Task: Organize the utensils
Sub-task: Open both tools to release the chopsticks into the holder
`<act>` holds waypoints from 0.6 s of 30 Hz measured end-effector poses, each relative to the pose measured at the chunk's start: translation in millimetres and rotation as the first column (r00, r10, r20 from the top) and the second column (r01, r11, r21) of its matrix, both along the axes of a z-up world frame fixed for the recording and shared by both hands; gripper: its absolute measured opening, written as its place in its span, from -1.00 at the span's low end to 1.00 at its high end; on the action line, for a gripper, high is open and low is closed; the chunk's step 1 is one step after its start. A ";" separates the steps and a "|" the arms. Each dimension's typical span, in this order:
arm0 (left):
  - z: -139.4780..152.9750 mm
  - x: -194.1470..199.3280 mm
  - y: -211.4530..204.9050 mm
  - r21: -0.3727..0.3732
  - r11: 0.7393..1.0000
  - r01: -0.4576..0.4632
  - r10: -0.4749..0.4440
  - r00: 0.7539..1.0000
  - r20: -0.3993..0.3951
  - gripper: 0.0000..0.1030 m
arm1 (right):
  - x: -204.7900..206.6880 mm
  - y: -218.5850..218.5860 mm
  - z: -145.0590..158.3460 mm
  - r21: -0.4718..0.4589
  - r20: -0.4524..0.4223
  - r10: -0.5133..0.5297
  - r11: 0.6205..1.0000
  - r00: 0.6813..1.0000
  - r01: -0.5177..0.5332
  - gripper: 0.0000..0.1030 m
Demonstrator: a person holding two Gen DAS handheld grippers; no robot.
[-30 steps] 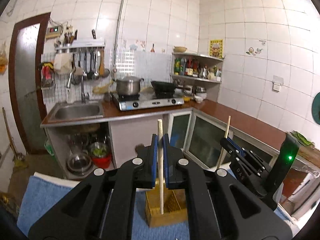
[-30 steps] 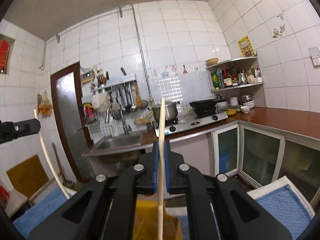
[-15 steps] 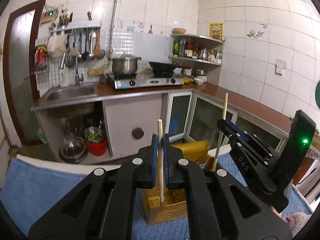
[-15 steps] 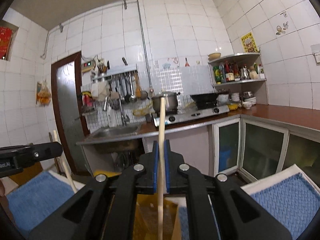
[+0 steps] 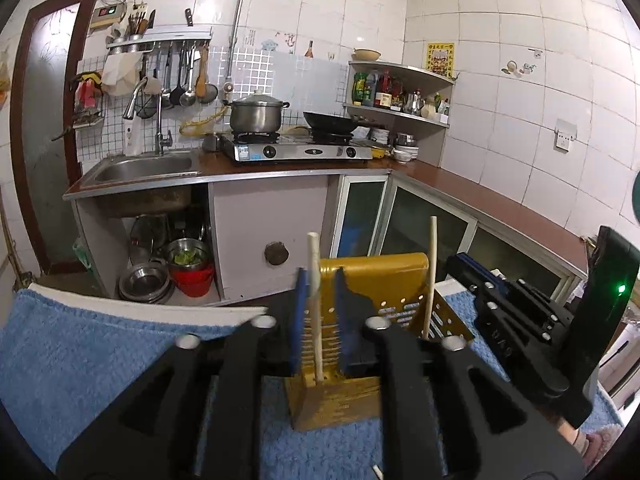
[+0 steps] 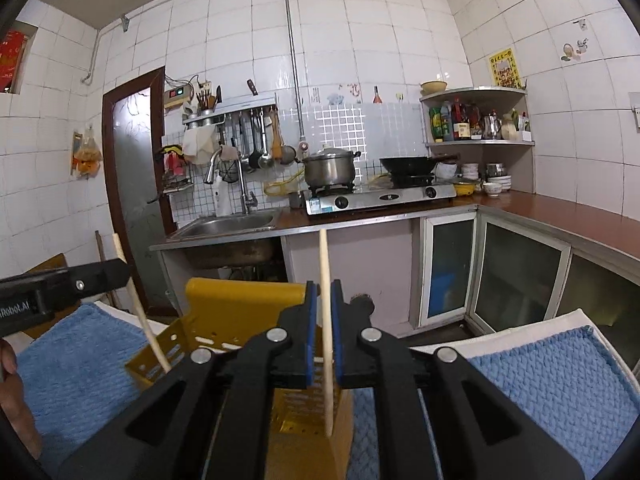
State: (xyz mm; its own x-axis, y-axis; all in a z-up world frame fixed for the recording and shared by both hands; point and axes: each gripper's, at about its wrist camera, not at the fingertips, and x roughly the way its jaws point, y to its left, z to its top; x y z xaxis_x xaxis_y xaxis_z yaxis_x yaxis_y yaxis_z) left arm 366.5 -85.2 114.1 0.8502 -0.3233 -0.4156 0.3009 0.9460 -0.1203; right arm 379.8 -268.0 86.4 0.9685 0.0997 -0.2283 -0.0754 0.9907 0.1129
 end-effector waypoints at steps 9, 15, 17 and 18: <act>10.0 -44.5 41.8 -0.079 0.996 -0.050 0.043 0.996 -0.080 0.62 | -65.2 -13.3 31.2 -0.021 -0.059 -0.074 0.997 0.996 0.073 0.30; -24.4 -63.3 60.9 0.008 0.994 -0.106 0.105 0.967 -0.231 0.83 | -99.1 -23.6 15.9 -0.056 -0.213 -0.124 0.992 0.969 0.114 0.62; -34.0 -69.5 65.3 0.035 0.994 -0.104 0.109 0.961 -0.254 0.90 | -106.1 -27.0 8.0 -0.084 -0.255 -0.158 0.986 0.954 0.141 0.63; -38.3 -73.9 66.9 0.051 0.993 -0.110 0.120 0.959 -0.255 0.90 | -108.5 -28.1 4.6 -0.101 -0.267 -0.179 0.982 0.947 0.157 0.64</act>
